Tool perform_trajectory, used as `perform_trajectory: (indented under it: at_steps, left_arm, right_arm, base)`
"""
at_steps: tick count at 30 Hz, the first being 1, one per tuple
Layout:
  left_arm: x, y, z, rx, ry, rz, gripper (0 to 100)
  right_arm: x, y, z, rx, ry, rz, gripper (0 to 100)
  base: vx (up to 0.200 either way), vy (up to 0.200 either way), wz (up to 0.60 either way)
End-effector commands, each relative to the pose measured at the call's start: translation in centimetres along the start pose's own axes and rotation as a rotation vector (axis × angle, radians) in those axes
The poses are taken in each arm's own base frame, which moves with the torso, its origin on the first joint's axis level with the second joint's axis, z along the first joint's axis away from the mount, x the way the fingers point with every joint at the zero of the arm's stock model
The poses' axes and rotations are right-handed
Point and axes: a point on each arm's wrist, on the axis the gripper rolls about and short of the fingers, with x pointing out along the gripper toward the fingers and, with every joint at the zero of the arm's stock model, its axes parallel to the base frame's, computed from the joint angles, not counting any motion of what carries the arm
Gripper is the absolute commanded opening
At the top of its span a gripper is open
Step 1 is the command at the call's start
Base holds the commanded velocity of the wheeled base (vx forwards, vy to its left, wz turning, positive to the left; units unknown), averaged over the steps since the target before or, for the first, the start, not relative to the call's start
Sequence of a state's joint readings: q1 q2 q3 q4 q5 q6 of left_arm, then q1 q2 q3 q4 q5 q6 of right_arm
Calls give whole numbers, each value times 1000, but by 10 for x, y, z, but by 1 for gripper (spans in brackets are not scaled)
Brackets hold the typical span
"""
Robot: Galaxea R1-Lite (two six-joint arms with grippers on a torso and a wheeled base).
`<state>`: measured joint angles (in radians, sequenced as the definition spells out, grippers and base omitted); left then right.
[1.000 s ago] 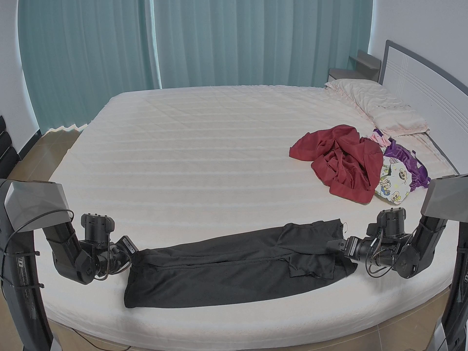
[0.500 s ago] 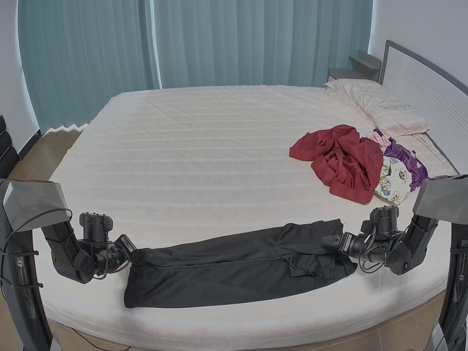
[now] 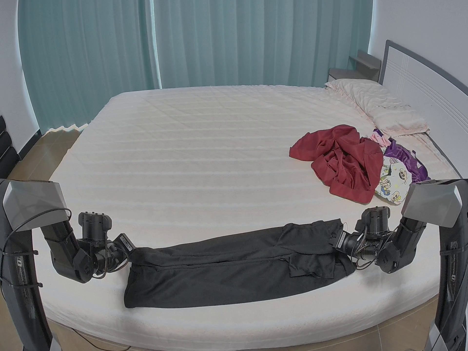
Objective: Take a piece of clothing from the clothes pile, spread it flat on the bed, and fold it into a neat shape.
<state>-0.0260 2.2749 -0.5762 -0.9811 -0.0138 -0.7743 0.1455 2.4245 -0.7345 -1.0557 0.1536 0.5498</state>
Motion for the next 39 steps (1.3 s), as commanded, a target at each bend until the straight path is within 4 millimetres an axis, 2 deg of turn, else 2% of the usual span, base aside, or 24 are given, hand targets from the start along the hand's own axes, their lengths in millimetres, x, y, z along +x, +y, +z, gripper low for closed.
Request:
perform_trajectory:
  at_steps: [1,23,30,39]
  left_arm:
    - [-2,-1,6,-8,-23,-9,0]
    - [-3,-6,27,-36,-211,-102,0]
    - [-5,-12,34,-133,-265,-188,0]
    - [4,0,27,-95,-256,-147,0]
  right_arm:
    - [-5,5,6,21,-26,16,0]
    - [-7,14,26,131,-216,88,0]
    - [-4,16,30,156,-301,140,0]
    - [-9,7,29,164,-292,110,0]
  base:
    - [0,0,0]
    - [0,0,0]
    - [0,0,0]
    - [0,0,0]
